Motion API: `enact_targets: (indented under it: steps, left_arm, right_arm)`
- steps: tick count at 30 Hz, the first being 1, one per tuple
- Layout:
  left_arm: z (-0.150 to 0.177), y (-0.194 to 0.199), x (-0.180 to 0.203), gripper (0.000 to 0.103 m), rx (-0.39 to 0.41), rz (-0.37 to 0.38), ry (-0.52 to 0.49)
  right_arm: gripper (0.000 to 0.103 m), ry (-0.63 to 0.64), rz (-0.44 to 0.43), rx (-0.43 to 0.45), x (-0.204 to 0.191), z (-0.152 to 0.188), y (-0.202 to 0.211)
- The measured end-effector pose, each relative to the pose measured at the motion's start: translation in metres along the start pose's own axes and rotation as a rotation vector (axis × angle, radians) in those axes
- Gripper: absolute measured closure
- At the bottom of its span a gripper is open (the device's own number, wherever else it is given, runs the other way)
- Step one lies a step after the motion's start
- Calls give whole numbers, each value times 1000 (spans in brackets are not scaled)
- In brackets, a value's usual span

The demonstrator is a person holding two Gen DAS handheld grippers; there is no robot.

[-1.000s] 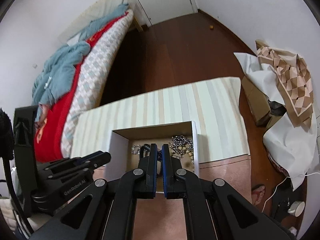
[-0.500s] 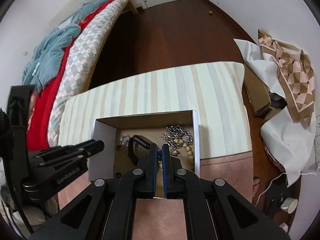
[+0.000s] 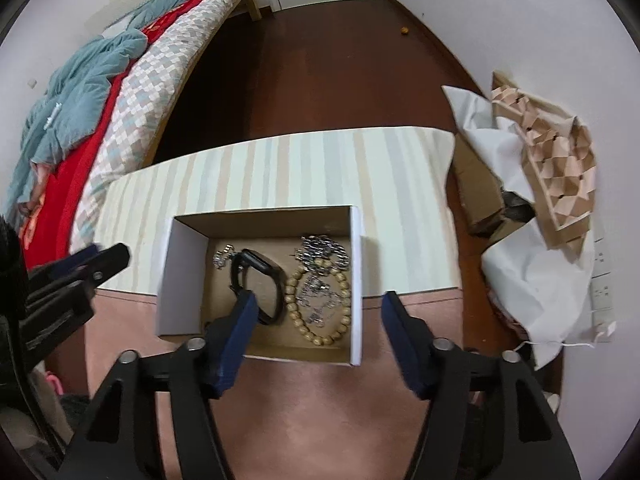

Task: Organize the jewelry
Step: 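Withdraw both tools from the box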

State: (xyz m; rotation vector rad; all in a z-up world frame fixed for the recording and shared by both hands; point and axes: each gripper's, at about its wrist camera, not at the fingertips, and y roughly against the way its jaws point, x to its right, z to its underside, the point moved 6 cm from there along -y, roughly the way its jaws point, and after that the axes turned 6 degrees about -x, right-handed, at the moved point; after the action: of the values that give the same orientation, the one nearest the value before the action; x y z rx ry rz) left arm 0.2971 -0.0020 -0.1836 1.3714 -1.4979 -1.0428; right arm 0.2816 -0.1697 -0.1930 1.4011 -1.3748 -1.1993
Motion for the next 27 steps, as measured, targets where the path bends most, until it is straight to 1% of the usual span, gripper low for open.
enact_targets:
  steps: [1,2,3,4,5,8,10,14,20,27]
  left_arm:
    - [4,4,-3,21,18,-15,9]
    - [6,6,-5,18,23,-25,10]
    - [10,6,-6,15,23,-43,7]
    - [15,6,-7,8,19,-57,4]
    - [19,6,-5,7,18,-66,2]
    - [31,8,-2,7,11,-82,-6]
    - [38,15,-1,7,24,-88,-6]
    - [49,39,4,7,58,-90,-4]
    - [68,94,10,7,133,-80,2]
    - [94,167,10,7,232,-89,7]
  right_arm:
    - [11,2,20,4,1,3,1]
    - [4,3,43,11,3,6,2]
    - [2,3,57,13,4,9,3]
    - [2,3,73,15,5,13,3]
    - [2,5,85,21,5,16,4]
    - [0,6,108,37,6,27,11]
    - [0,1,111,47,6,34,18]
    - [0,-6,114,93,6,51,49]
    - [0,-20,129,179,8,77,111]
    - [0,-27,114,280,6,110,187]
